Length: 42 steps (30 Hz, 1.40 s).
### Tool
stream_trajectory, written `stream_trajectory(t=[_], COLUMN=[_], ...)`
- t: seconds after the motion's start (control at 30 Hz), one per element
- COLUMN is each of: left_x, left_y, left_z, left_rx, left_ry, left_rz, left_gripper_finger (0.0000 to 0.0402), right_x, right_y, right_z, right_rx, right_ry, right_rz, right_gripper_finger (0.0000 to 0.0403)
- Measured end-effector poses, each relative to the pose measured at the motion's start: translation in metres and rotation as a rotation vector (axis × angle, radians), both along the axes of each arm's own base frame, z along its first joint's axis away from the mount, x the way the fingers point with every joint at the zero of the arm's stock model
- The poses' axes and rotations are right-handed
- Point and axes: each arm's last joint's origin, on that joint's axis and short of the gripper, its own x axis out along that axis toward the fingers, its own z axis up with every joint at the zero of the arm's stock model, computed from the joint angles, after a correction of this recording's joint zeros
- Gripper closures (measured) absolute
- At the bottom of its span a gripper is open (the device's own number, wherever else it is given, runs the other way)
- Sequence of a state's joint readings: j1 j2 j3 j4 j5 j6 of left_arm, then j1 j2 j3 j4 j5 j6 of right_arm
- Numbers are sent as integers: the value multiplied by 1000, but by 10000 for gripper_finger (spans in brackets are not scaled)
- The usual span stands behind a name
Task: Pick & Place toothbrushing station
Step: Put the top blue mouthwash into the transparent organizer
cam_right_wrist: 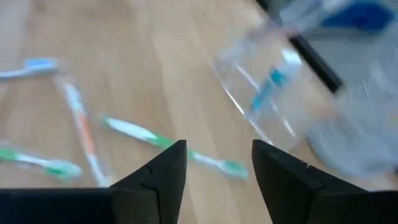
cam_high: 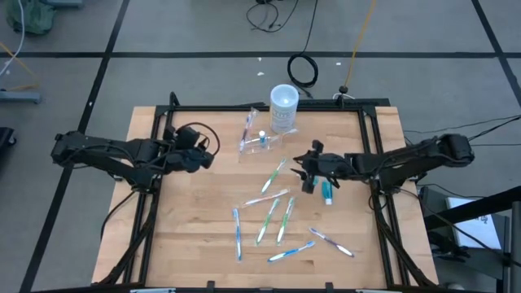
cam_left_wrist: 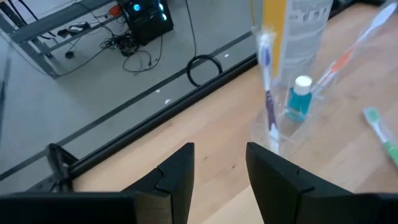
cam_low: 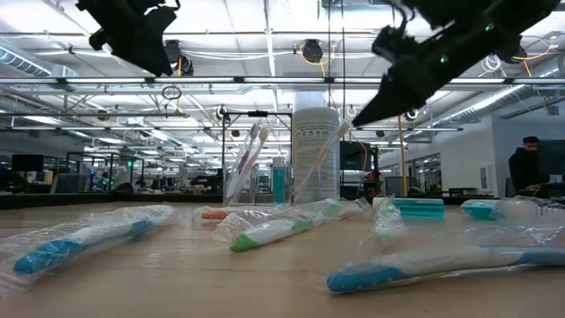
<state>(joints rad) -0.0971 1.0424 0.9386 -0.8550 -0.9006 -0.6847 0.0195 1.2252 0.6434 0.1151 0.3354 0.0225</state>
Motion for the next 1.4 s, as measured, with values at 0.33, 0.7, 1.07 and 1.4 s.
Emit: stream_trajectory(t=[0.33, 0.7, 1.07, 1.4], left_x=[9, 16, 17, 17], left_y=[1, 1, 1, 1], left_z=[5, -1, -1, -1], left_rx=[37, 46, 47, 39], left_ry=[-33, 9, 14, -3], left_rz=[-38, -50, -53, -39], left_gripper_finger=[249, 249, 249, 249], right_x=[17, 40, 16, 3], right_y=[-7, 9, -2, -17], right_z=[2, 2, -31, -54], right_rx=[140, 89, 199, 257], right_ry=[-1, 44, 273, 262], right_rz=[54, 80, -145, -196], right_gripper_finger=[249, 245, 205, 168])
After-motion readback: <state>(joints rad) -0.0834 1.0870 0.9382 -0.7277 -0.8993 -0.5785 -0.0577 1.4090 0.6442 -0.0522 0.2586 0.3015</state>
